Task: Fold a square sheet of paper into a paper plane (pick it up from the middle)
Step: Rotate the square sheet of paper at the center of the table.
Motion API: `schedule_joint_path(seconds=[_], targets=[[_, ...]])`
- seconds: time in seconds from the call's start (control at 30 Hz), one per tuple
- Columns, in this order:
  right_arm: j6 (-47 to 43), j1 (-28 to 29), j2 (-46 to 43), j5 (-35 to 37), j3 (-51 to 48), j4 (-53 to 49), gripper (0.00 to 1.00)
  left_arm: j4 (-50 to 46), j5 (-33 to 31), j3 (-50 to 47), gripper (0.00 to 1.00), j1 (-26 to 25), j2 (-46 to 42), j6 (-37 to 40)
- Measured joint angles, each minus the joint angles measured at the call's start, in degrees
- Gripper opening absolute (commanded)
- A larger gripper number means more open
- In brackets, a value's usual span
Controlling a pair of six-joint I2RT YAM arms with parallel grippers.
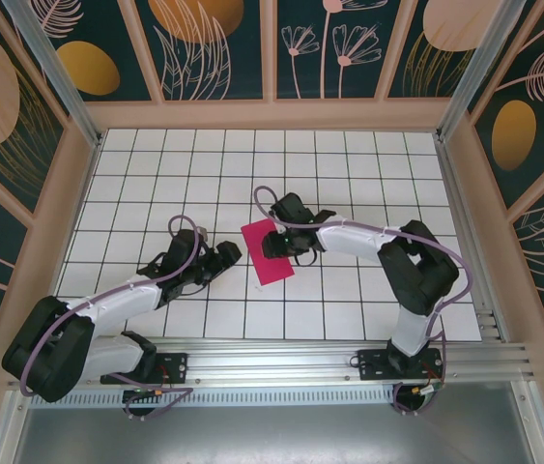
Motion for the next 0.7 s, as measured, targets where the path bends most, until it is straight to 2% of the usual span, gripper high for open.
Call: schedule_joint_path(seconds=[0.17,0.4,0.53,0.7], targets=[[5.29,0.24,0.00,-1.62,-3.06,-0.13,0.36,1.09,1.05,0.00,0.79,0.00,0.22,0.00],[11.76,1.62,-0.02,-1.70,-4.94,0.79,0.38,1.11,1.53,-0.02,0.79,0.00,1.11,0.00],[15.58,3.19,0.00,-4.66,-5.33,2.91,0.38,1.55,1.95,-0.28,0.79,0.00,1.11,-0.04],[17.29,4.68,-0.17,-5.22,-5.29,3.91,0.38,2.38,2.38,-0.98,0.78,0.00,1.11,-0.48]])
